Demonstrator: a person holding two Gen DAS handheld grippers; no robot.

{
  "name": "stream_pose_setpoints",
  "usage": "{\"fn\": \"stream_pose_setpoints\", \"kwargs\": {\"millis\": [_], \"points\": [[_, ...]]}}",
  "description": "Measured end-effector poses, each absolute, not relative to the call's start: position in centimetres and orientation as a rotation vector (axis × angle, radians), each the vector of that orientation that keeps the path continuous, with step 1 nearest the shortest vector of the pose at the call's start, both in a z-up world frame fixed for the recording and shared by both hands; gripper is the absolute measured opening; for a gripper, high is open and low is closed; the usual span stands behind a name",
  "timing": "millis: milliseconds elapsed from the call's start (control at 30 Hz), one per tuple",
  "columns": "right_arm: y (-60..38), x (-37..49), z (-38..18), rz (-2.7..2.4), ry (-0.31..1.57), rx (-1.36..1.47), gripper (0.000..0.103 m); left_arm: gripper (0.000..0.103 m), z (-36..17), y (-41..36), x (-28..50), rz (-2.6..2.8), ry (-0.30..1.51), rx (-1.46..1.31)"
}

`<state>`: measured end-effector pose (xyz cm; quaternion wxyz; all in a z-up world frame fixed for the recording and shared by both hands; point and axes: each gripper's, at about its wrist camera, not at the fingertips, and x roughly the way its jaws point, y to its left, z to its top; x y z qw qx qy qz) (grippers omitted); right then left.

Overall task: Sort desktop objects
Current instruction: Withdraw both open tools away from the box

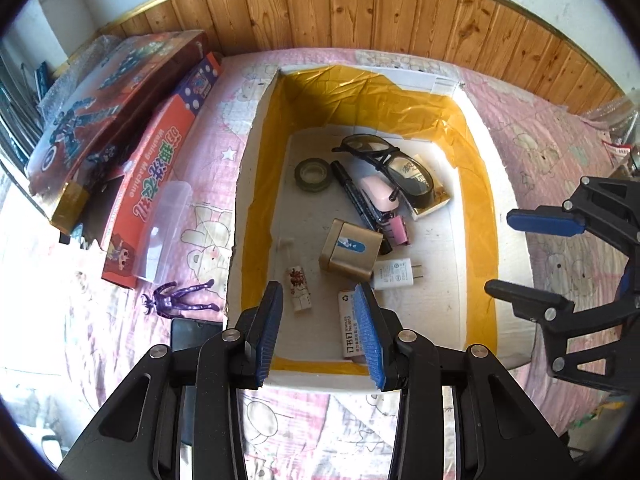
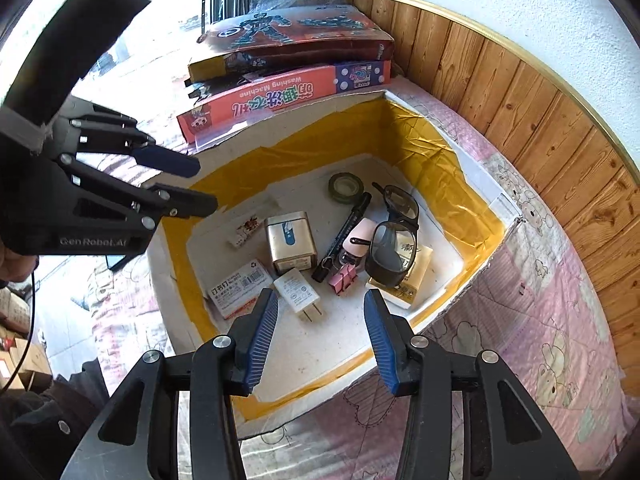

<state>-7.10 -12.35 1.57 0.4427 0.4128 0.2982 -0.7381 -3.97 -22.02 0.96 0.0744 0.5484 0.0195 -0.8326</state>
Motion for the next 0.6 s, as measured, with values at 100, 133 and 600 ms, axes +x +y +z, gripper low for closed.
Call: {"fn": "stream_pose_setpoints", "kwargs": {"millis": [100, 133, 600], "points": [[-11.8, -5.4, 1.8, -1.831, 0.768, 0.997, 0.050, 0.039, 1.8, -21.5, -2.9, -2.516, 0.041, 1.608], [-11.5, -5.1, 1.9, -1.833, 0.764, 0.992, 0.050, 0.039, 2.0, -21.3, -2.6, -2.520, 0.044, 1.601], [-9.5, -2.1, 2.5, -1.862, 0.643, 1.025, 0.051, 0.048, 4.1, -18.2, 1.0, -2.609, 0.078, 1.504]]}}
